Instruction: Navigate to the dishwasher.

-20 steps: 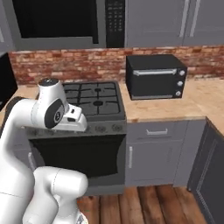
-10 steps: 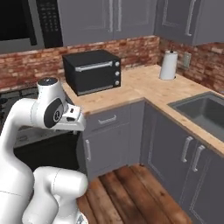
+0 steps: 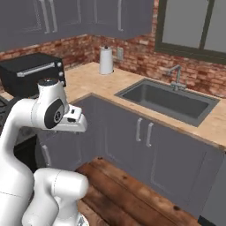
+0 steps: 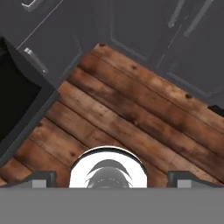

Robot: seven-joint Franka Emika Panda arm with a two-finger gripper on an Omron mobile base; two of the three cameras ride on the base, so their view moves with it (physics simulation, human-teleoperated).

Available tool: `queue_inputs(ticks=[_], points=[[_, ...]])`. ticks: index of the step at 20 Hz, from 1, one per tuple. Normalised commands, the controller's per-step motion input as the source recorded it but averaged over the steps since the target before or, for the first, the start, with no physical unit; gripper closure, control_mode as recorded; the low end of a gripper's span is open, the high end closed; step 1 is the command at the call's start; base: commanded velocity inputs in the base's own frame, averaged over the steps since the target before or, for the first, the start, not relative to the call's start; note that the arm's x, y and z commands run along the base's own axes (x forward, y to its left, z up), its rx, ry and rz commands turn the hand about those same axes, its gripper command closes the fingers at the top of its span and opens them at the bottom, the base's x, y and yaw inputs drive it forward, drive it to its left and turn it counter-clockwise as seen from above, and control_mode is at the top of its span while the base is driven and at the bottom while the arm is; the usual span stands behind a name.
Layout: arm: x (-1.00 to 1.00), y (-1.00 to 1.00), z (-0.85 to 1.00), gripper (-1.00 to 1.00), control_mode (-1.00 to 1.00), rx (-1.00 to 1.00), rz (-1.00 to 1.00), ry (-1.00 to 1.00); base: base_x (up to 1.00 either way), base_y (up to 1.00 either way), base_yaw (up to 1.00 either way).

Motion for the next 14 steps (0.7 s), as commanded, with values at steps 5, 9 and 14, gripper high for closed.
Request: queue_inputs(ticks=[5, 9, 14], points=[[0.0, 0.0, 0.0, -1.0, 1.0, 0.0, 0.0, 0.0, 0.01, -0.48, -0.53], [0.0, 0.0, 0.0, -1.0, 1.0, 0.0, 0.0, 0.0, 0.12, -0.66, -0.35], [0.0, 0.0, 0.0, -1.0, 1.0, 0.0, 0.0, 0.0, 0.24, -0.85, -0.18]])
